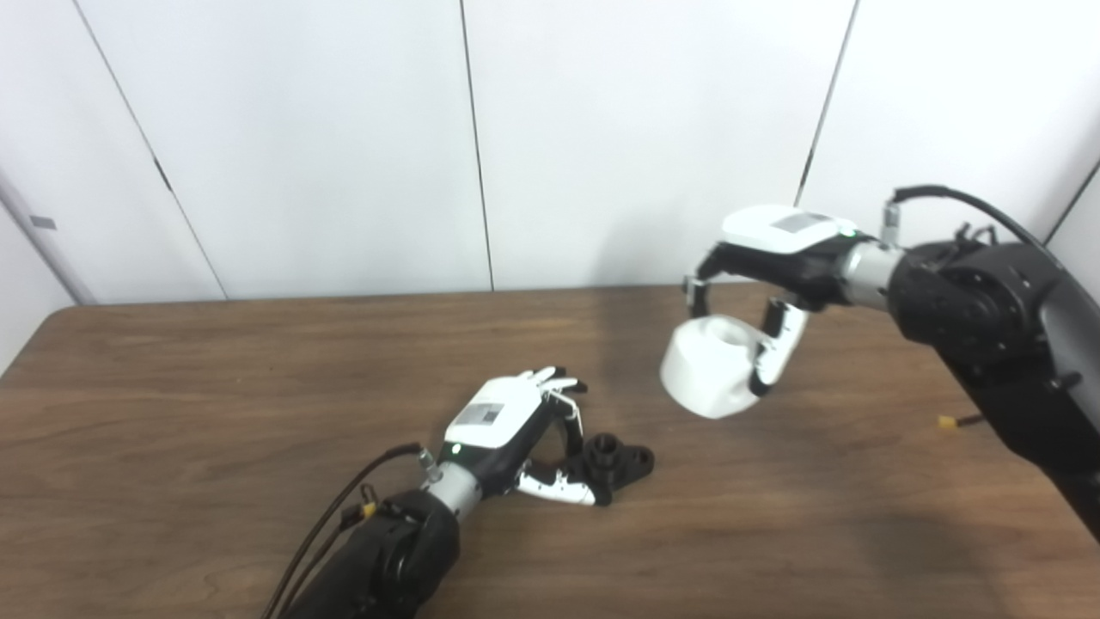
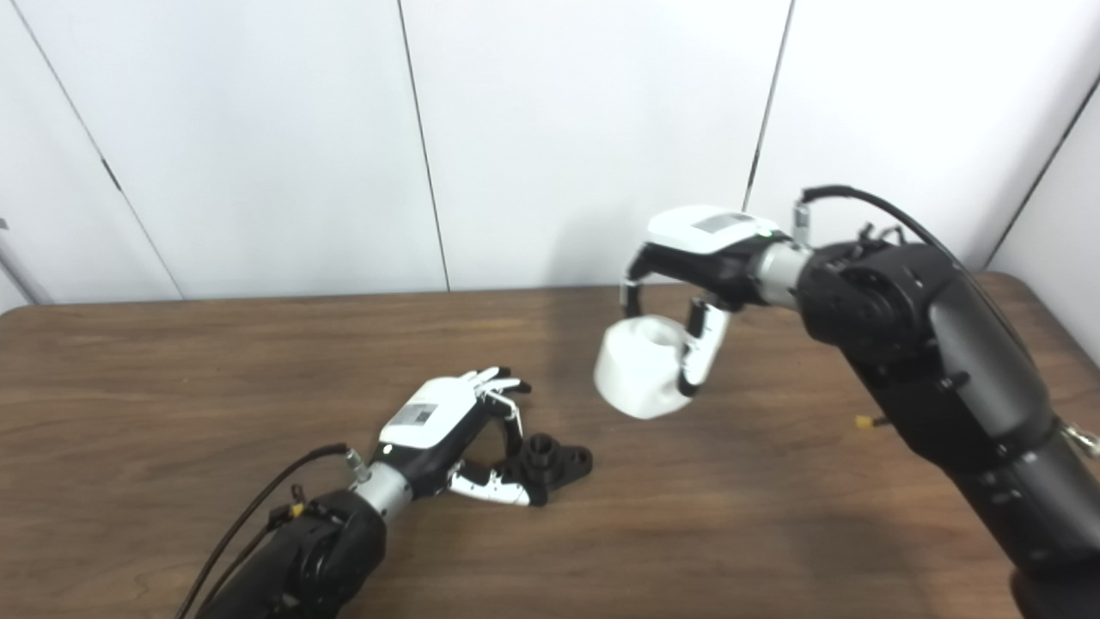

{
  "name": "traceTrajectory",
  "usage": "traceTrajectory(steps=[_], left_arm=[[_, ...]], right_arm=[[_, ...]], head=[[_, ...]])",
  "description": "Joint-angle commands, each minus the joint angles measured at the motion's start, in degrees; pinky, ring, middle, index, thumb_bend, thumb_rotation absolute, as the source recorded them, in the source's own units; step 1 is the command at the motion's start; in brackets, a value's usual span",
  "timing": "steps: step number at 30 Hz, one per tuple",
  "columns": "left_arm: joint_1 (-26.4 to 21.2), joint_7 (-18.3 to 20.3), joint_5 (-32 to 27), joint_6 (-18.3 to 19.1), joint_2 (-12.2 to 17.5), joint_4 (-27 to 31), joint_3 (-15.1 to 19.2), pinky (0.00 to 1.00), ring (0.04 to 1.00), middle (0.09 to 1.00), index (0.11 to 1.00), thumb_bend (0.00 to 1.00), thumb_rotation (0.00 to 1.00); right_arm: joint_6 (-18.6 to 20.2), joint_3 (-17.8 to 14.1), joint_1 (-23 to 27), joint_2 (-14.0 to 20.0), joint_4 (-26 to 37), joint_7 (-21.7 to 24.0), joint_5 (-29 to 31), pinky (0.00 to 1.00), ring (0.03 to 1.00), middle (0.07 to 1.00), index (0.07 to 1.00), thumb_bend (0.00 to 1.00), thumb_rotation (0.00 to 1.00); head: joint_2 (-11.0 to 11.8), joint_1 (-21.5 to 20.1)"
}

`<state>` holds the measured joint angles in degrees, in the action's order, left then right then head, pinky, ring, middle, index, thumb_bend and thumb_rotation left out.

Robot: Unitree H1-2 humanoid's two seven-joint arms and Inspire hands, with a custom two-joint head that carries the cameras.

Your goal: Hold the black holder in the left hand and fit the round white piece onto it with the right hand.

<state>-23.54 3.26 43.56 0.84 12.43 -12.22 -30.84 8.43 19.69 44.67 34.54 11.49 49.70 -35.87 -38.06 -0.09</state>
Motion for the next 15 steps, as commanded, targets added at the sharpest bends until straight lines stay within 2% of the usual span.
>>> traceTrajectory(steps=[1, 6, 13, 15], left_arm=[[0.4, 3.9, 2.0, 1.7, -0.8, -2.8, -2.2, 0.94, 0.950, 0.875, 0.481, 0.52, 0.06], [0.1, 4.0, 1.8, 2.2, -1.2, -2.8, -2.4, 0.95, 0.953, 0.877, 0.481, 0.52, 0.06], [0.2, 4.0, 1.5, 2.1, -1.4, -2.2, -2.5, 0.96, 0.957, 0.878, 0.482, 0.52, 0.06], [0.0, 4.1, 1.5, 2.0, -1.5, -2.4, -2.6, 0.96, 0.958, 0.878, 0.481, 0.52, 0.06]], right_arm=[[-1.6, -0.4, 3.9, -0.1, 0.6, -0.8, 0.7, 0.75, 0.856, 0.779, 0.479, 0.53, 0.15], [-1.7, 1.2, 4.5, -1.7, 1.0, -0.6, -0.2, 0.76, 0.850, 0.776, 0.480, 0.53, 0.15], [1.5, 2.2, 4.7, -3.5, 2.6, 1.5, -1.3, 0.82, 0.874, 0.791, 0.480, 0.53, 0.14], [0.7, 2.6, 4.5, -4.0, 2.3, 1.3, -1.5, 0.84, 0.879, 0.789, 0.480, 0.53, 0.14]], head=[[-0.3, -0.2], [-0.7, -0.6], [-1.0, -1.0], [-1.1, -1.0]])
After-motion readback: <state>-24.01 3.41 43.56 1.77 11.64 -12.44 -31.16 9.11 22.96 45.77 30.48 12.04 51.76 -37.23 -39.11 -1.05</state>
